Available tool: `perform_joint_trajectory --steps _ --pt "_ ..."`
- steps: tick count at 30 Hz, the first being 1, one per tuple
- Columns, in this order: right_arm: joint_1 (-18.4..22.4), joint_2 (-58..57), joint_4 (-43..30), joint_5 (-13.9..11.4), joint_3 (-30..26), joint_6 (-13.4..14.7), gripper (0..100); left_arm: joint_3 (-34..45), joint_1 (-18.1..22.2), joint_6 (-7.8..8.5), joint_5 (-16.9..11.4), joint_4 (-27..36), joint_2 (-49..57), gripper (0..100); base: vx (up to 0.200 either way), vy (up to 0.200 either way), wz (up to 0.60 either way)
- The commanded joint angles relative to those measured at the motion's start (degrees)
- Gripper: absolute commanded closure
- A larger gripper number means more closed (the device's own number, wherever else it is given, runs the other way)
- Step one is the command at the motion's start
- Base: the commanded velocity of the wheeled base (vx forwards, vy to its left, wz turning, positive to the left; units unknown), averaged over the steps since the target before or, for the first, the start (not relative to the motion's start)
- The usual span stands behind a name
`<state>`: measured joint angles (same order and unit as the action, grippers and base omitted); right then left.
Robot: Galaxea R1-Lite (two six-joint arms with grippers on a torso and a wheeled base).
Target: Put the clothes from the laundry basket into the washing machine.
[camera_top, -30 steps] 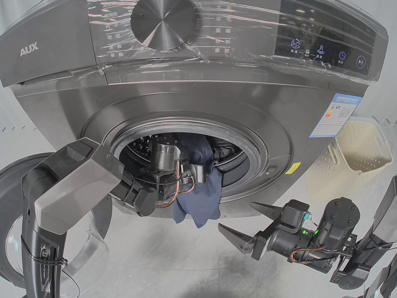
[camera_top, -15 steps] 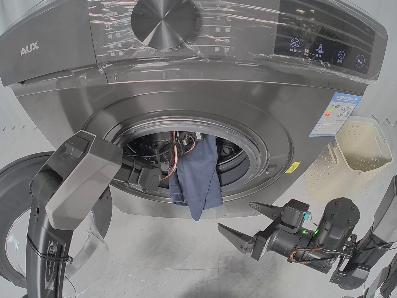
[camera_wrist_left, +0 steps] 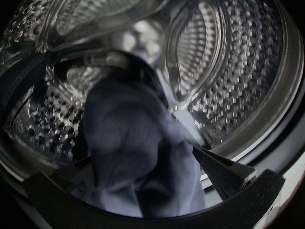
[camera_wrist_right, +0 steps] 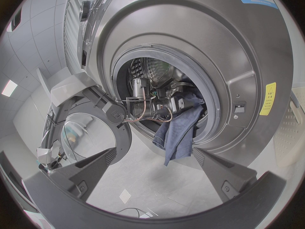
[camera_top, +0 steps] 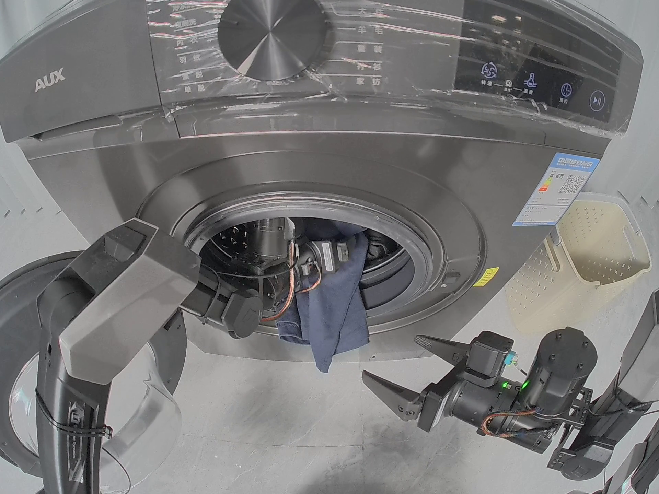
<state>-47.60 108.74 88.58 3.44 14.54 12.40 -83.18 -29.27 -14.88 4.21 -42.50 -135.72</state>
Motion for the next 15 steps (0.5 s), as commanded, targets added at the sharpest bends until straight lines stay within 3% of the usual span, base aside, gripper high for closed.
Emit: perform_joint_trajectory --steps 1,8,9,15 --pt "-0.12 0.16 0.1 -0.01 -0.04 -0.01 0 4.87 -0.53 1.0 -0.6 5.49 5.02 0 0.0 0.0 0.0" --pt "-0.12 0.07 0.1 -0.01 0.05 -0.01 0 5.48 -0.35 2.14 -1.48 7.25 2.65 0 0.0 0.0 0.0" --pt "-0.12 0.07 0.1 -0.01 0.05 -0.01 0 4.87 -0.35 2.14 -1.48 6.9 1.77 100 0.0 0.0 0.0" --pt "-0.12 0.07 0.1 -0.01 0.13 -0.01 0 3.37 -0.35 1.96 -2.36 6.81 0.81 100 0.0 0.0 0.0"
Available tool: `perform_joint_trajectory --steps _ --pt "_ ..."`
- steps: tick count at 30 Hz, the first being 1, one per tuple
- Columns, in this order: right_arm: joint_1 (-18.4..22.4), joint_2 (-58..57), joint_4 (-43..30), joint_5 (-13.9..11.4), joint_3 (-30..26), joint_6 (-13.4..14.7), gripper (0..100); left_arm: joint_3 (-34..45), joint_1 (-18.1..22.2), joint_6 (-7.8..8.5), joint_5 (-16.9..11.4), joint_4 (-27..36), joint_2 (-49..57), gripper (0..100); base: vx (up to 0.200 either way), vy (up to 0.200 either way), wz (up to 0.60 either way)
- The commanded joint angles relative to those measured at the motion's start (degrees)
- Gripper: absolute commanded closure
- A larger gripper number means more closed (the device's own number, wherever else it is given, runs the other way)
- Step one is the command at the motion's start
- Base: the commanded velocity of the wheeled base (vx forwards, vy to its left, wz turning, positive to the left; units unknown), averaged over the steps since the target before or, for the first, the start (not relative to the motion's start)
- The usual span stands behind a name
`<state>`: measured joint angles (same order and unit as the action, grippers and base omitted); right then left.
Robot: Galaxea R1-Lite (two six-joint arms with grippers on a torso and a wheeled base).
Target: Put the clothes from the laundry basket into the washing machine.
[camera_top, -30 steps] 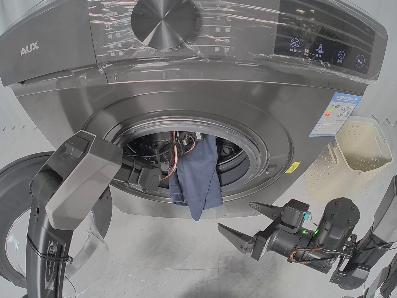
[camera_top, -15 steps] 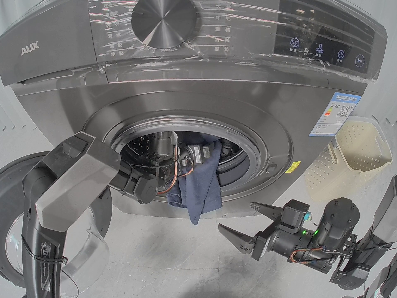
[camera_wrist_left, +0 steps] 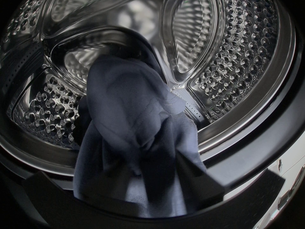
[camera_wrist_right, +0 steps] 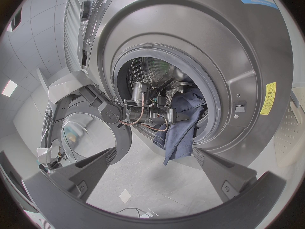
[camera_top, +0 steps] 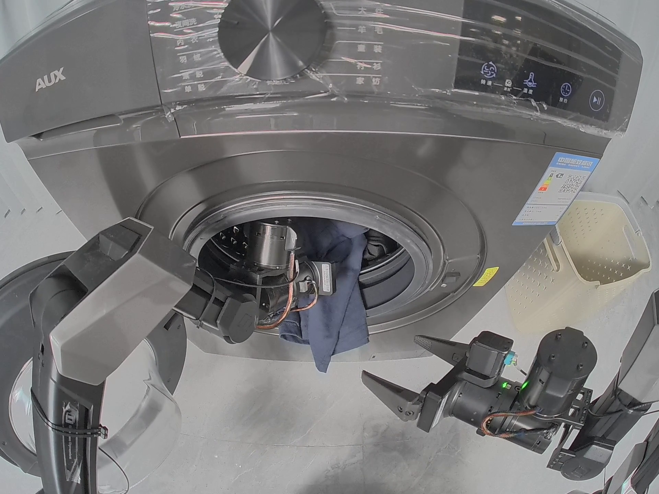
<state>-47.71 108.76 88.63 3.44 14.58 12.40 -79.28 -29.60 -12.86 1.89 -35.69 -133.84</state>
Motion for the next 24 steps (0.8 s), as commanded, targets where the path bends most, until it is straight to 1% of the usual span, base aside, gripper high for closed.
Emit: perform_joint_trajectory --steps 1,4,6,8,11,13,18,21,24 --pt "-0.1 0.13 0.06 -0.01 0.1 -0.01 0 -0.71 -0.11 -0.06 0.04 0.01 -1.86 100 0.0 0.0 0.0" --pt "-0.27 0.04 0.06 0.08 0.36 -0.01 0 -1.85 -0.02 -0.15 0.04 -0.08 -2.74 100 0.0 0.0 0.0" --pt "-0.27 -0.04 0.06 0.08 0.36 -0.01 0 -4.22 0.24 -0.67 0.13 -0.52 -3.44 100 0.0 0.0 0.0" --pt "-0.27 -0.04 0.06 -0.01 0.36 -0.01 0 -7.82 0.59 -1.64 0.84 -1.84 -3.88 100 0.0 0.0 0.0" --pt "-0.27 -0.04 0.06 0.08 0.36 -0.01 0 -13.45 1.3 -4.45 2.86 -4.56 -4.41 100 0.0 0.0 0.0" --pt "-0.27 -0.04 0.06 -0.01 0.45 -0.01 0 -15.73 1.74 -4.89 3.56 -5.35 -4.59 100 0.0 0.0 0.0" --pt "-0.27 0.04 0.06 0.08 0.45 -0.01 0 -18.37 2.26 -5.07 3.65 -8.69 -5.47 100 0.0 0.0 0.0" --pt "-0.27 0.13 0.06 -0.01 0.45 -0.01 0 -19.69 2.18 -5.07 4.44 -10.71 -6.78 100 0.0 0.0 0.0" --pt "-0.27 0.13 0.06 -0.01 0.45 0.08 0 -17.76 2.18 -4.98 4.61 -10.89 -6.61 100 0.0 0.0 0.0"
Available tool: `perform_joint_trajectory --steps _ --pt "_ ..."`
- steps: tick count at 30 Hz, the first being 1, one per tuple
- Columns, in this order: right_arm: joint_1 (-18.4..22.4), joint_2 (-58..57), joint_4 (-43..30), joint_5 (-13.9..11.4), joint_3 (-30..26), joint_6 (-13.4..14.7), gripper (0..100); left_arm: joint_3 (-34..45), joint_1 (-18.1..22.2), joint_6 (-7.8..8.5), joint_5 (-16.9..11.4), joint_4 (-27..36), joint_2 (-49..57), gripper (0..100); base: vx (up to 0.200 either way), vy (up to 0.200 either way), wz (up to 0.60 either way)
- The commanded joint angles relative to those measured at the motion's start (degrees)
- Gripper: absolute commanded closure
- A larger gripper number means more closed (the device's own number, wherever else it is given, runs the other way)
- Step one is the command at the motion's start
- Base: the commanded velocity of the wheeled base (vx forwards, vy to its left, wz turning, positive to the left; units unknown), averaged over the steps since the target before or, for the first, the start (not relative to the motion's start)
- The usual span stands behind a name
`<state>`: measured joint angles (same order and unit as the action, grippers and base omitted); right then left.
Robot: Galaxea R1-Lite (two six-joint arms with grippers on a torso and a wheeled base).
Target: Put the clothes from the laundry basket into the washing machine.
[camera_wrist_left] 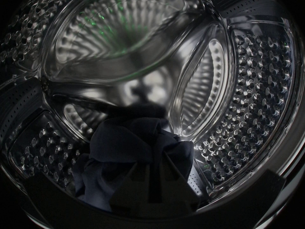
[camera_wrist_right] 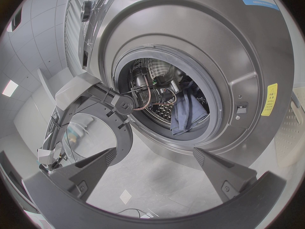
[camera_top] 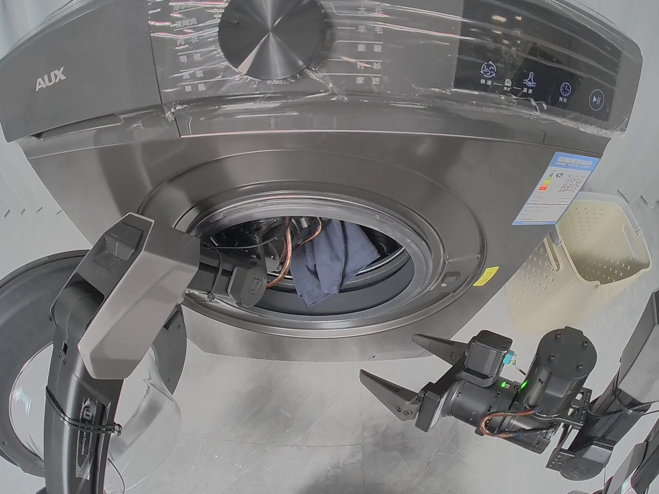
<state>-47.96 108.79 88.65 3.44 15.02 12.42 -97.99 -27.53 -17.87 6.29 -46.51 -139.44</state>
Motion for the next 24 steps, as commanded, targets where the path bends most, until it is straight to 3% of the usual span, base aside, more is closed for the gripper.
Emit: perform_joint_trajectory --steps 1,2,3,4,8,12,17,24 --pt "0.06 0.11 0.03 -0.01 0.01 0.06 0 1.84 0.02 0.12 0.21 -0.07 -0.84 100 0.0 0.0 0.0" --pt "0.06 0.11 0.03 -0.01 0.01 0.06 0 3.51 -0.25 0.21 -0.14 -0.07 -0.4 100 0.0 0.0 0.0" --pt "0.06 0.11 0.03 -0.01 0.01 0.06 0 4.91 -0.51 0.29 -0.49 0.19 0.31 0 0.0 0.0 0.0" --pt "0.06 0.11 0.03 -0.01 0.01 0.06 0 4.91 -0.51 0.29 -0.49 0.19 0.31 0 0.0 0.0 0.0" --pt "-0.03 0.28 0.03 -0.01 -0.08 0.06 0 14.84 -2.62 0.47 -5.76 5.11 6.02 0 0.0 0.0 0.0" --pt "-0.03 0.55 0.03 -0.01 -0.08 0.15 0 15.2 -2.71 1.0 -5.68 10.3 6.72 0 0.0 0.0 0.0" --pt "-0.03 0.55 0.03 -0.01 -0.08 0.15 0 15.2 -1.92 3.98 -4.62 12.84 5.84 0 0.0 0.0 0.0" --pt "-0.03 0.55 0.03 -0.01 -0.08 0.15 0 12.91 -0.42 4.51 -3.57 12.93 2.5 0 0.0 0.0 0.0"
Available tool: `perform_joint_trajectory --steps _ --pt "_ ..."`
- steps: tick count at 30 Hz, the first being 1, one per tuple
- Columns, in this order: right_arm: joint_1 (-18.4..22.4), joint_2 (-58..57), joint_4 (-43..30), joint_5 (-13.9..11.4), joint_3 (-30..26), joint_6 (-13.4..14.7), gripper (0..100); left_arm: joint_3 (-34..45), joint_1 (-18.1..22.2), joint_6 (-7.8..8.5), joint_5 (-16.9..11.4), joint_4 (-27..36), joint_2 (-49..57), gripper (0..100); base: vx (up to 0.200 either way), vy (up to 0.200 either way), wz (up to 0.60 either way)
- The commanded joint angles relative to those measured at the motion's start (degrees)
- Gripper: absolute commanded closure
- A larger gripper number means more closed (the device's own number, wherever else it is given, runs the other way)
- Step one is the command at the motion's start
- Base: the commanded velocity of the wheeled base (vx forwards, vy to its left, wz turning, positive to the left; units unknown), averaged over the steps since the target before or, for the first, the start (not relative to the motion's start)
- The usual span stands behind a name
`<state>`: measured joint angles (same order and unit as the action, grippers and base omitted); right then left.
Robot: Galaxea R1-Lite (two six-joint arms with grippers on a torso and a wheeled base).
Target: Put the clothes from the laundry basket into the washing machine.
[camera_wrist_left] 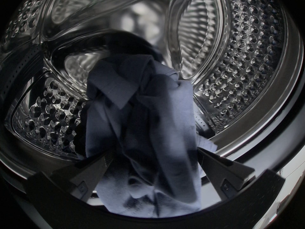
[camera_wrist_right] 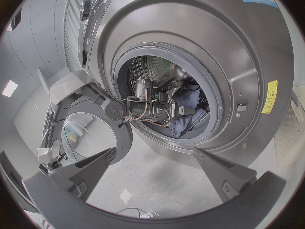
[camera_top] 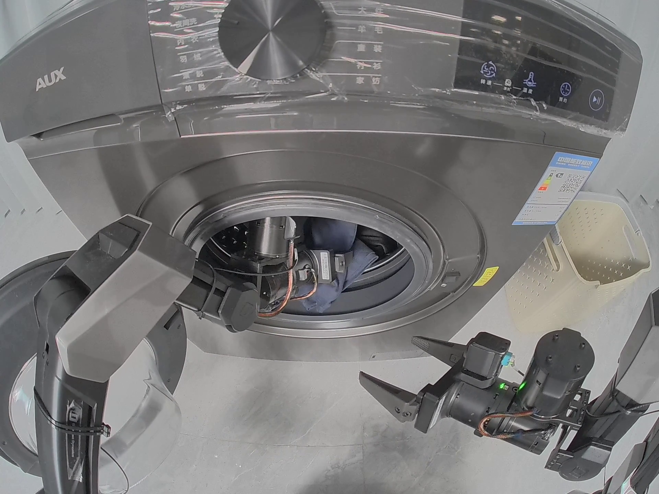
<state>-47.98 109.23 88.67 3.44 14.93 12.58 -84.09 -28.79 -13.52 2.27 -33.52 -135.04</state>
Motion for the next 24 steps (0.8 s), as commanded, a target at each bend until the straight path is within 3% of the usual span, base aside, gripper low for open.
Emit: perform_joint_trajectory --steps 1,9,13,15,18,20,24 --pt "-0.01 0.11 0.01 -0.01 0.01 -0.01 0 -1.08 1.02 0.16 0.55 -0.05 -2.16 100 0.0 0.0 0.0" --pt "-0.09 0.2 0.01 -0.01 0.1 0.08 0 -2.92 1.37 0.07 0.81 0.21 -3.48 100 0.0 0.0 0.0" --pt "-0.09 0.2 0.01 -0.01 0.1 -0.01 0 -7.05 1.46 -0.81 1.6 0.04 -4.97 100 0.0 0.0 0.0" --pt "-0.09 0.2 0.01 -0.01 0.1 0.08 0 -9.07 1.46 -2.21 2.3 -0.23 -5.06 100 0.0 0.0 0.0" --pt "-0.09 0.2 0.01 -0.01 0.1 -0.01 0 -13.2 1.28 -6.34 2.57 -1.19 -5.06 100 0.0 0.0 0.0" --pt "-0.09 0.2 0.01 -0.01 0.18 -0.01 0 -15.49 1.28 -8.28 3.36 -2.6 -5.15 100 0.0 0.0 0.0" --pt "-0.01 0.11 0.01 -0.01 0.27 -0.01 0 -17.16 1.28 -8.45 4.5 -6.38 -6.82 100 0.0 0.0 0.0"
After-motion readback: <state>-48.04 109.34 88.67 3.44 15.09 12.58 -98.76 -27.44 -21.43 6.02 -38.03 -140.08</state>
